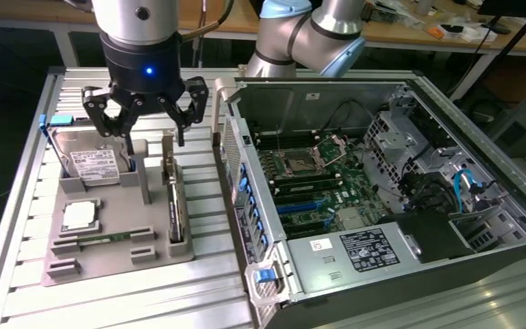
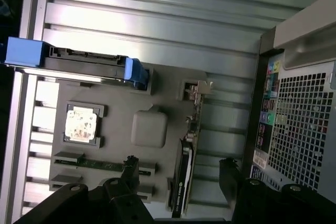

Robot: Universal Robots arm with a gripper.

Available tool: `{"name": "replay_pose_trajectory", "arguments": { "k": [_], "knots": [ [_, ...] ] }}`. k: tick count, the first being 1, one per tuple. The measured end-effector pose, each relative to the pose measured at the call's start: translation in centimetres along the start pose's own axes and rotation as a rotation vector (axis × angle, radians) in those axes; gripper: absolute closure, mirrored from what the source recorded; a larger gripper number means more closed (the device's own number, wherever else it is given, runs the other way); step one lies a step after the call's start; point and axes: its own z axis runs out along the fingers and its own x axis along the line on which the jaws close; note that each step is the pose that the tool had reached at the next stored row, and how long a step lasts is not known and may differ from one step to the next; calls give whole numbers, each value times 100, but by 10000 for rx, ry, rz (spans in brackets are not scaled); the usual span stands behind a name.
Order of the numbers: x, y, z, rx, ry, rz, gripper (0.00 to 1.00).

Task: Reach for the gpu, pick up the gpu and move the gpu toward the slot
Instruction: 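Pick up the gpu and move the gpu toward the slot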

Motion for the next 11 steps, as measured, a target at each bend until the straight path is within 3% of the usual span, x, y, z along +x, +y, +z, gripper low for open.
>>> {"name": "replay_pose_trajectory", "arguments": {
  "k": [11],
  "knots": [
    [9, -56, 199, 3, -6, 135, 28]
  ]
}}
